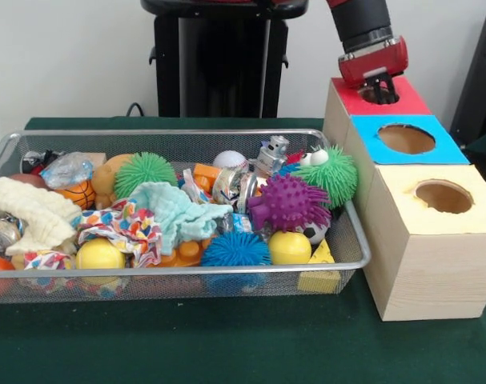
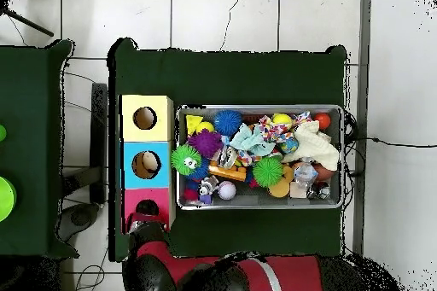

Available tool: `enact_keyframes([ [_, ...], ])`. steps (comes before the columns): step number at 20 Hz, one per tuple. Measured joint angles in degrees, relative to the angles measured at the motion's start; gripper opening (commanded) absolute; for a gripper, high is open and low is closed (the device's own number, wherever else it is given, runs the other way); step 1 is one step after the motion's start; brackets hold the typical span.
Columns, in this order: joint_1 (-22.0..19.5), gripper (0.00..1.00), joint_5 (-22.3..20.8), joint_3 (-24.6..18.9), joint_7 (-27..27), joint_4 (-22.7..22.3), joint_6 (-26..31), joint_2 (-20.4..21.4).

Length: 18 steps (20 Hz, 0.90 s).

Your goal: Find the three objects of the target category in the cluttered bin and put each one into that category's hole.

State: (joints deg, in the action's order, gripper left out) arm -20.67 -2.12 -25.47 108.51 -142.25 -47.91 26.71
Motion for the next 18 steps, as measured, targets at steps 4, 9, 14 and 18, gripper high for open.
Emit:
enact_keyframes([
  [4,-3.02,0.00,-0.01,-1.55,0.00,-0.23,9.86,1.51],
  [9,-5.51,0.00,-0.02,-2.69,0.01,0.49,20.65,3.70],
  [14,-5.83,0.00,1.25,-3.27,0.01,0.98,30.53,8.45],
  [18,-5.43,0.00,2.50,-3.30,0.01,0.95,38.95,14.27],
])
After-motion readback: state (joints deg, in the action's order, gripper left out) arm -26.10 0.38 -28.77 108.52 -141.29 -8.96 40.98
